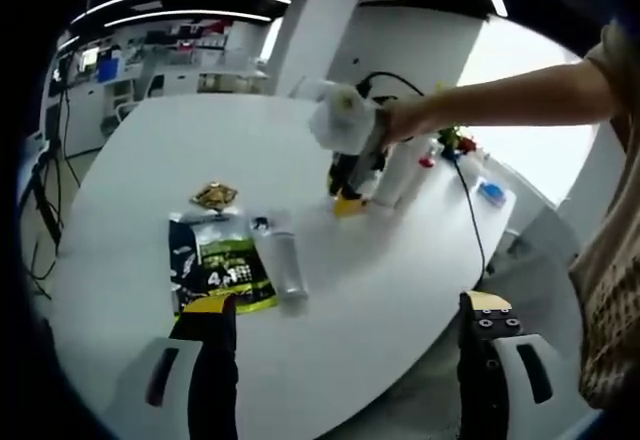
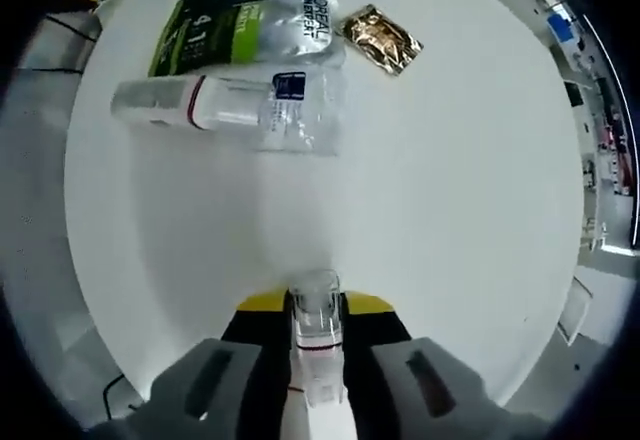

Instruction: Arrange the skincare products in the storage area until every visible bottle or jar stands upright without overlapping.

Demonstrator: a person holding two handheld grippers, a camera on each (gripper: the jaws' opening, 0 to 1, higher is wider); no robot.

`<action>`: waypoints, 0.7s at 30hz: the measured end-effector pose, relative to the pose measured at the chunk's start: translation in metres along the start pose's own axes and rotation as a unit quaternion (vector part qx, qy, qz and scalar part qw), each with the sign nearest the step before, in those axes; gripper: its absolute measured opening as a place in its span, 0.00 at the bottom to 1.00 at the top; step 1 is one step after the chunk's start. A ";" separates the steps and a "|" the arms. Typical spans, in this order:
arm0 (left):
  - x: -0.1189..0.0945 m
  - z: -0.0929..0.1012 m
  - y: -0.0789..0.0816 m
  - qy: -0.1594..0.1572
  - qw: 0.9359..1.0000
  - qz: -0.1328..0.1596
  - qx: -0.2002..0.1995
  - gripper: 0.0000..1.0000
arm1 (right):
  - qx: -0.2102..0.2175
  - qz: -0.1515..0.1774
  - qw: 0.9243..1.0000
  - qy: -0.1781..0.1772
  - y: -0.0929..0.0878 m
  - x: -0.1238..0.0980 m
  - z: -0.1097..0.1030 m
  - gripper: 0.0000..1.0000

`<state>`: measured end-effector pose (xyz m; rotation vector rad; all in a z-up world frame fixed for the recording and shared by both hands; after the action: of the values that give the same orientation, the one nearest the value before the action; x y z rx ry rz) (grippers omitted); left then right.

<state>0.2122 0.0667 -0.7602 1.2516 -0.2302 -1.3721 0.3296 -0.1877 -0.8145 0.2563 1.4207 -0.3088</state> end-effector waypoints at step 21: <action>-0.006 0.019 0.013 -0.010 0.999 0.012 0.032 0.89 | 0.052 0.127 0.988 -0.069 0.016 -0.054 0.005 0.18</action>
<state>0.2036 0.0579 -0.7392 1.2840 -0.3032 -1.3671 0.3335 -0.1719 -0.7600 0.4875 1.2213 -0.1882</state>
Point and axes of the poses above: the point that each gripper's makers call its tool centre point, and the gripper's own axes: x roughly forward along the fingers, z roughly to its right, y roughly out of its top, the point moved 8 cm from there along -x, roughly backward along the fingers, and after that the axes turned 4 degrees about -x, right-handed, at the moved point
